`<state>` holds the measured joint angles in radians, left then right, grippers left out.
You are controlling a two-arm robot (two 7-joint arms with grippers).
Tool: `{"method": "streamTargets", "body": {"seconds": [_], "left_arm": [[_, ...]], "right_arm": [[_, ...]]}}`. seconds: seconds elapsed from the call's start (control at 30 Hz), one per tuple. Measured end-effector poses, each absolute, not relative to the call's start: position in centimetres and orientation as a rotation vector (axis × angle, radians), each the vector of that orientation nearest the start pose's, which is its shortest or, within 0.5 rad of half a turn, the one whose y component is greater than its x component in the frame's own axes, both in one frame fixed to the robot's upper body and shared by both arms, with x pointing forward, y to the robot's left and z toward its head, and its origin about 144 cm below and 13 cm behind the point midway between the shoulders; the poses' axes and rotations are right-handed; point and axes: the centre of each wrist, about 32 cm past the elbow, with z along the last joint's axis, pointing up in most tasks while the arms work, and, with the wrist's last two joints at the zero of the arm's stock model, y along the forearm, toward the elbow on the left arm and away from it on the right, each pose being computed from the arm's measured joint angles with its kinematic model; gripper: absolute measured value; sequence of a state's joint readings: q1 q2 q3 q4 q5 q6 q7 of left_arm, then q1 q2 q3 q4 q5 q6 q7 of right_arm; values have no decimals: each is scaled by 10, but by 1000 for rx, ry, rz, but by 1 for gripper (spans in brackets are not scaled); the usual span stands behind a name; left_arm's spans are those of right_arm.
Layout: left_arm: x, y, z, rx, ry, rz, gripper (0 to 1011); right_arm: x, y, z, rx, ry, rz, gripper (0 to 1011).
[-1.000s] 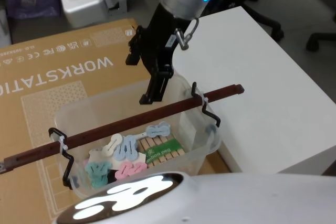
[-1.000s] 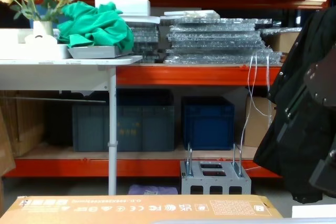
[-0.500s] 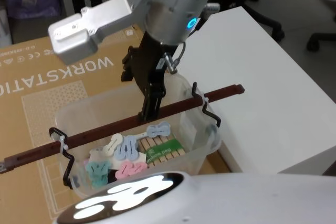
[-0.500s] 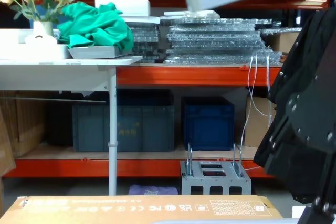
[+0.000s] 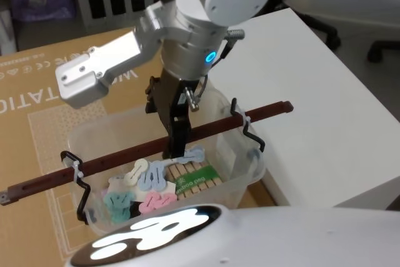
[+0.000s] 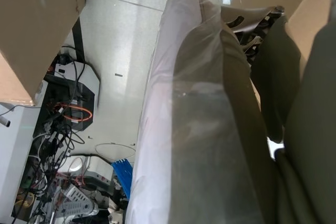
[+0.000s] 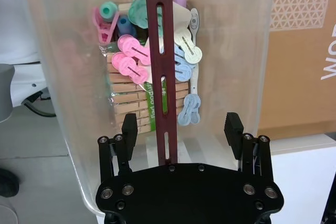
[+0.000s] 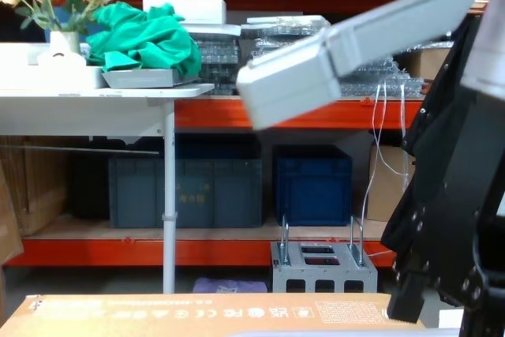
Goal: Use one hand to grasp the basket and place it at the designated location.
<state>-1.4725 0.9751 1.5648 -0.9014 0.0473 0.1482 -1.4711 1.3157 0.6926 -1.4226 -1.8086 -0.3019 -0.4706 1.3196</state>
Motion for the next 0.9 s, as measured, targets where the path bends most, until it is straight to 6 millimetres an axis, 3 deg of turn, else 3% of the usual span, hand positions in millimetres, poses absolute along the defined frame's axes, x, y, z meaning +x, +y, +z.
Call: {"method": "streamTargets", "body": {"seconds": [0.5,0.9], "left_arm": [[616,496,1396,1629,166,178,0],[616,496,1396,1629,165,178,0]], "right_arm": [[505,-113,1364,-1178,-1373,1037,1001],[503,-112,1358,-1187,-1368,1053,1000]]}}
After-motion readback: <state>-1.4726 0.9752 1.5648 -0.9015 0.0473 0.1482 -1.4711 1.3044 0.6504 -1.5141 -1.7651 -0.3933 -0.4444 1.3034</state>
